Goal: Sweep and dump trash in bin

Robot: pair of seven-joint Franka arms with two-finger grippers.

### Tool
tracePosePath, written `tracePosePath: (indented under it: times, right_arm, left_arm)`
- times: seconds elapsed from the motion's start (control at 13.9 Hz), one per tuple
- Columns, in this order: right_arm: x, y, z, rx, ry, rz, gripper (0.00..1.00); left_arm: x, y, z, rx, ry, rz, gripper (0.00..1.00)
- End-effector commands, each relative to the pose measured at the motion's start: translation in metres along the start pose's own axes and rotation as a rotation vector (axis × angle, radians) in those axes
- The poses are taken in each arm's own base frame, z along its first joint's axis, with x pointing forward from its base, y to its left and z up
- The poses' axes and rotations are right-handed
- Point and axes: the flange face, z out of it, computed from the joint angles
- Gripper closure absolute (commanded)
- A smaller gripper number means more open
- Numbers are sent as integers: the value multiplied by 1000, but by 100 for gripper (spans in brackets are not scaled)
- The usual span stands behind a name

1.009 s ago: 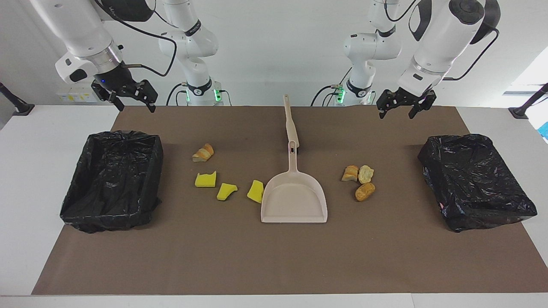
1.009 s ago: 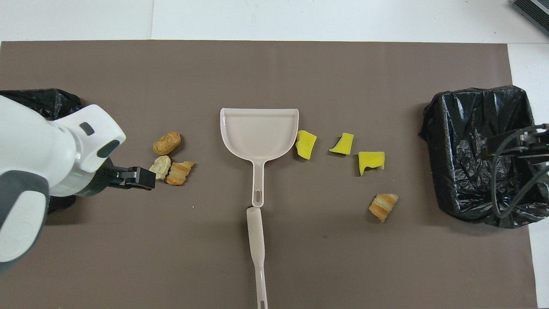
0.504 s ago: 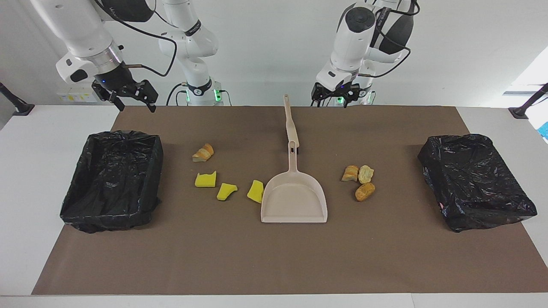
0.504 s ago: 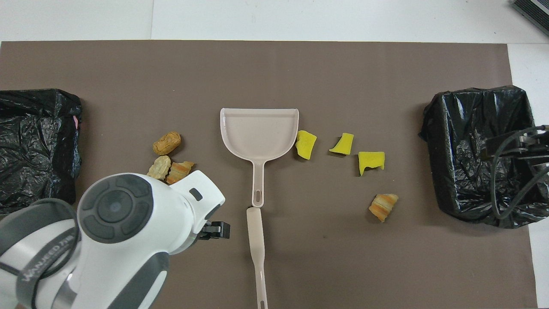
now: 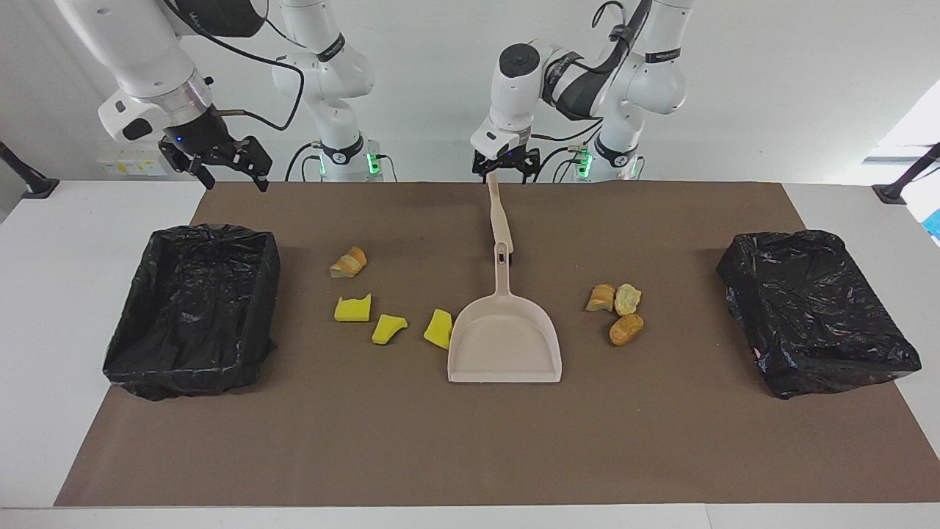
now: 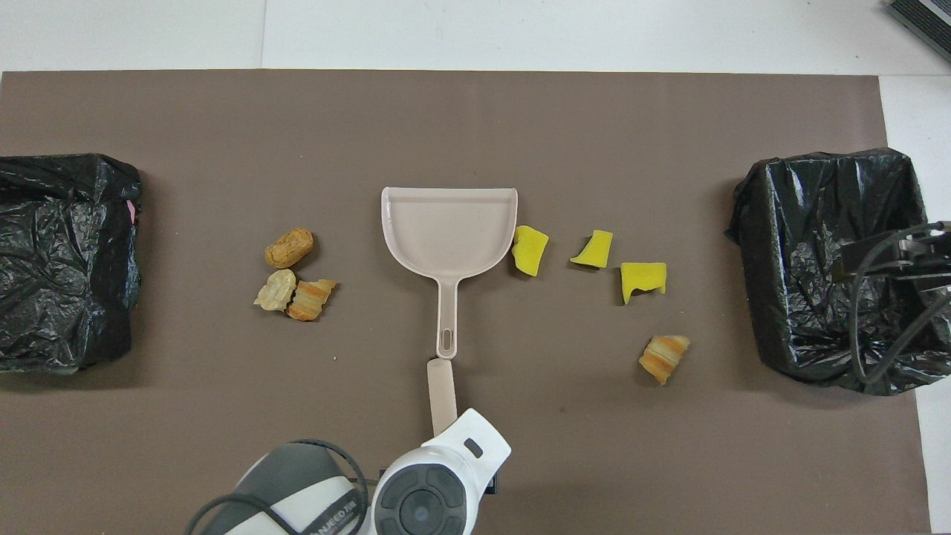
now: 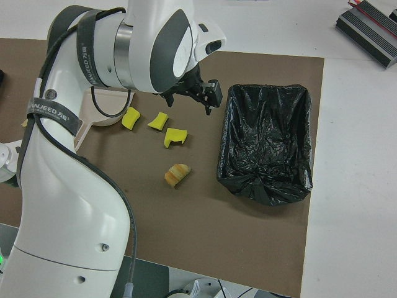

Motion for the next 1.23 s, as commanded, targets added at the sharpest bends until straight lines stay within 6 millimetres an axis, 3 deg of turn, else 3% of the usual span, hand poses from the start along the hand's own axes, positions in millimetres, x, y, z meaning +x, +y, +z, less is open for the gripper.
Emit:
tracePosePath:
  times: [0.0, 0.36, 0.58, 1.15]
  right_arm:
    - [-9, 1, 1, 15, 6, -23, 0]
    - [-9, 1, 1, 16, 5, -23, 0]
    - [-9, 1, 1, 16, 5, -23, 0]
    - [-10, 0, 1, 17, 4, -26, 0]
  left_arm:
    - [-12, 10, 27, -10, -28, -15, 0]
    - [-13, -7, 58, -16, -44, -28, 0]
    - [-12, -2, 74, -7, -49, -1, 0]
    - [2, -5, 59, -14, -56, -21, 1]
